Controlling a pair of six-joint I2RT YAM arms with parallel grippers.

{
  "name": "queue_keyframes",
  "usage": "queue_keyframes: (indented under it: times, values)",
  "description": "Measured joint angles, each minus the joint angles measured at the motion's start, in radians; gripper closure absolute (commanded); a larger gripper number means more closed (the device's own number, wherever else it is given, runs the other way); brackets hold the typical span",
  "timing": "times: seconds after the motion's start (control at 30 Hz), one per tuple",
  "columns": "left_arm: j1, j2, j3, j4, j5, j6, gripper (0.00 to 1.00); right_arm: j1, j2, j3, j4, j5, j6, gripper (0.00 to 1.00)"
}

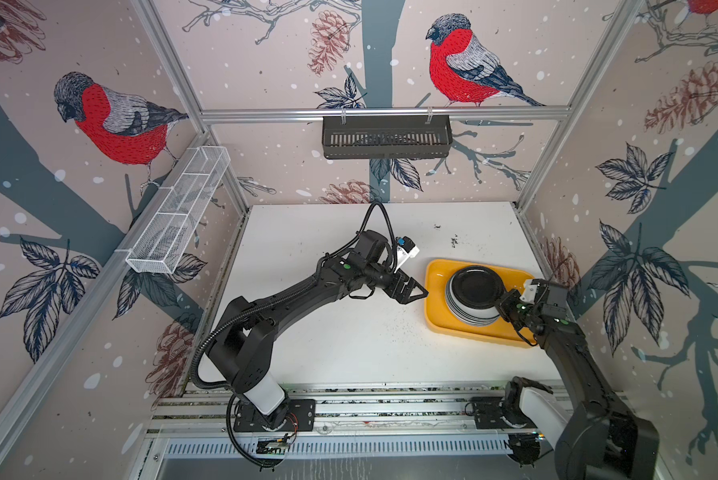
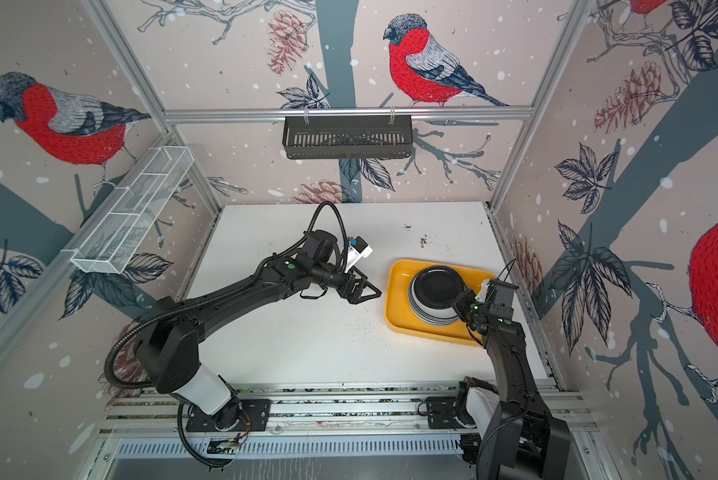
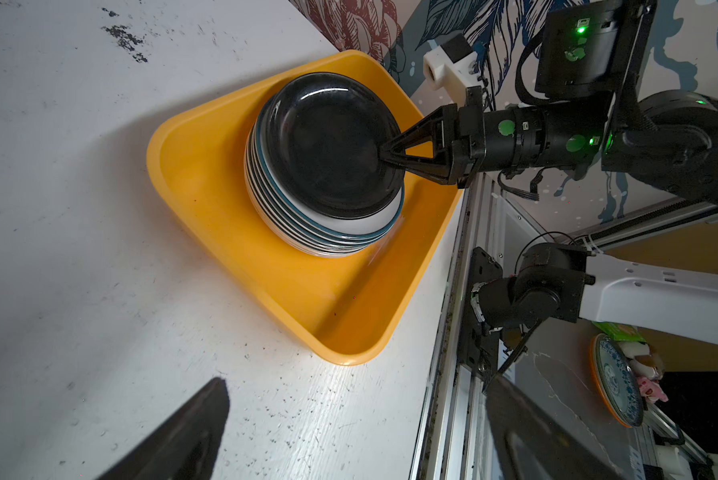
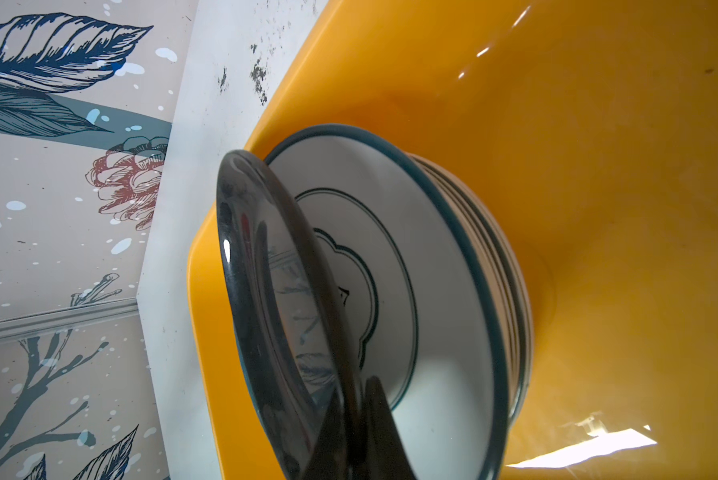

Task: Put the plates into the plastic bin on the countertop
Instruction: 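Open the left gripper while the right gripper lowers the black plate onto the stack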

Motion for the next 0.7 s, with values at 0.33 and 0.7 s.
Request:
queue_keyframes:
  times: [0.33, 0.7]
  values:
    - [-0.001, 0.0, 0.003, -0.021, -0.025, 0.0, 0.03, -0.01, 0.032, -0.007, 0.004, -0.007, -0.016, 0.86]
    - [-0.001, 0.0, 0.008, -0.027, -0.047, 0.001, 0.03, -0.011, 0.06, -0.006, 0.021, -0.005, -0.024, 0.72]
